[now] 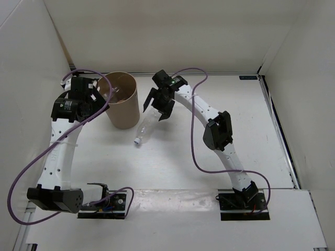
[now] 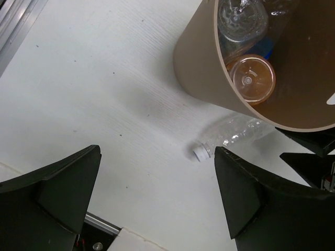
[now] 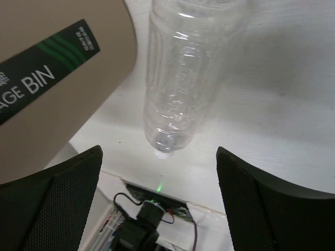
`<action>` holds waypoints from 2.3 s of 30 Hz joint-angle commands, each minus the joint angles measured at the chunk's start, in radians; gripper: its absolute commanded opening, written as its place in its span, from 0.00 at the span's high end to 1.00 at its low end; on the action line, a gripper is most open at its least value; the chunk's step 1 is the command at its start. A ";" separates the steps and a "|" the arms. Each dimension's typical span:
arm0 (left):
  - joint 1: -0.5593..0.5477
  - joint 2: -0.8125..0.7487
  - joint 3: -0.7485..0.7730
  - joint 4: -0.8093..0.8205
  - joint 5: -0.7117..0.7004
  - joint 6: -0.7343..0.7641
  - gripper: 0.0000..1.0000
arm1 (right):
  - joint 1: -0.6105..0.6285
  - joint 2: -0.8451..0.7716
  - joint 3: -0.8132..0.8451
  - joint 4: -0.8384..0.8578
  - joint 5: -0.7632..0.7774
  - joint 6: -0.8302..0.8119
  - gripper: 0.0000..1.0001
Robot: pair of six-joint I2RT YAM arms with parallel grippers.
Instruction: Put the plastic bottles in the bin
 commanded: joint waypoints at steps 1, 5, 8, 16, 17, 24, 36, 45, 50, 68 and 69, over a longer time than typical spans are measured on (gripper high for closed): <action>0.005 0.007 0.006 -0.027 0.016 -0.020 0.00 | -0.020 -0.012 -0.047 0.071 -0.090 0.067 0.10; 0.005 0.013 -0.003 -0.045 0.016 -0.038 0.00 | -0.045 0.000 -0.101 0.111 -0.136 0.093 0.10; 0.005 0.016 -0.010 -0.068 0.017 -0.048 0.00 | -0.048 0.011 -0.152 0.129 -0.154 0.125 0.10; 0.011 0.075 0.029 -0.099 0.023 -0.031 0.00 | -0.039 0.060 -0.178 0.254 -0.213 0.144 0.10; 0.009 0.090 0.049 -0.101 0.026 -0.025 0.00 | -0.040 0.068 -0.175 0.255 -0.207 0.136 0.10; 0.008 0.187 0.124 -0.167 0.054 -0.005 0.00 | -0.029 0.137 -0.143 0.258 -0.191 0.125 0.22; 0.026 0.228 0.152 -0.177 0.063 0.018 0.00 | -0.046 0.134 -0.132 0.304 -0.237 0.063 0.92; 0.034 0.199 0.114 -0.104 0.049 -0.037 0.00 | -0.204 -0.101 -0.161 0.189 -0.075 -0.094 1.00; 0.040 0.141 0.043 -0.015 0.040 -0.081 0.00 | -0.275 -0.277 -0.134 0.247 -0.061 -0.220 1.00; 0.052 0.029 -0.139 0.018 0.009 -0.106 0.00 | -0.217 -0.247 0.070 1.040 -0.590 -0.793 1.00; 0.052 0.027 -0.141 0.002 0.008 -0.103 0.00 | -0.200 -0.242 0.069 1.050 -0.592 -0.812 1.00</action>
